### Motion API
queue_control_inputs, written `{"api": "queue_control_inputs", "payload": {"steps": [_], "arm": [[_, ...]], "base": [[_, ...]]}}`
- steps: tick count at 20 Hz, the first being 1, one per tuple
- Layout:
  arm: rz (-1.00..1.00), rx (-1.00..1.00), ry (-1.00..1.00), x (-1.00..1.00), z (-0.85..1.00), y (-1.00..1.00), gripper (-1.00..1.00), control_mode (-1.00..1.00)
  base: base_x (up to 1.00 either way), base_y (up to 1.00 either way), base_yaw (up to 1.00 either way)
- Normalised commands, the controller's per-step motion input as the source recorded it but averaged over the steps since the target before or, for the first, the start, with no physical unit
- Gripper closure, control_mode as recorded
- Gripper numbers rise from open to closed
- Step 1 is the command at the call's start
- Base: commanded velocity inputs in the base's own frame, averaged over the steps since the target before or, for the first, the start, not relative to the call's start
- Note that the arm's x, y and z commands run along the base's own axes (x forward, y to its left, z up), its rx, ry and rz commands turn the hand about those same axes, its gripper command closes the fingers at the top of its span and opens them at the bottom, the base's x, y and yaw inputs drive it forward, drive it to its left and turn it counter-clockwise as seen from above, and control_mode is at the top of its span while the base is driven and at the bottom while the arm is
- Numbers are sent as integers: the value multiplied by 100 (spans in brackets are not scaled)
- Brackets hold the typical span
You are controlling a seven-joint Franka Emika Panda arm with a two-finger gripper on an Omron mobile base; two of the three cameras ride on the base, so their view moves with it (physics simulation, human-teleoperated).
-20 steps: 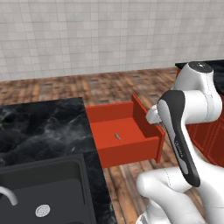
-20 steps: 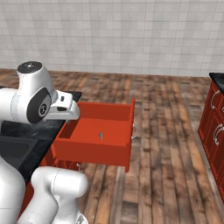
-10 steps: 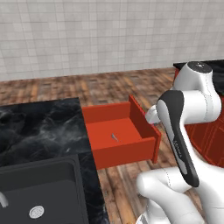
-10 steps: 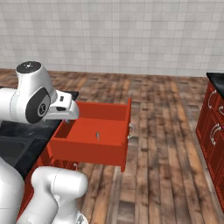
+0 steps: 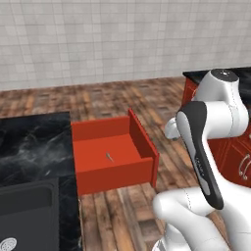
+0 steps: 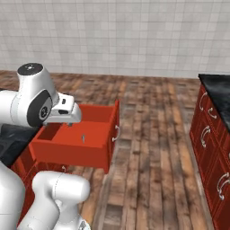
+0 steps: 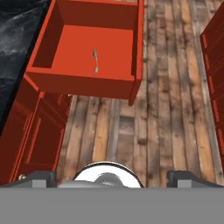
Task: Organize the utensils by type. Pick up the wooden spoons from the counter and place them in the open cabinet. Then pick up the metallic utensils from the counter and place them in the open drawer.
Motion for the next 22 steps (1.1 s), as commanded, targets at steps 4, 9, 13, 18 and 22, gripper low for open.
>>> {"api": "queue_control_inputs", "payload": {"steps": [4, 9, 13, 18, 22], "arm": [[0, 0, 0, 0, 0, 0, -100, 100], [0, 0, 0, 0, 0, 0, -100, 100], [0, 0, 0, 0, 0, 0, -100, 100], [0, 0, 0, 0, 0, 0, -100, 100], [0, 0, 0, 0, 0, 0, -100, 100]], "base": [[0, -61, 0], [0, -54, -1], [-2, -58, -4], [0, -12, -4], [0, -20, -47]]}}
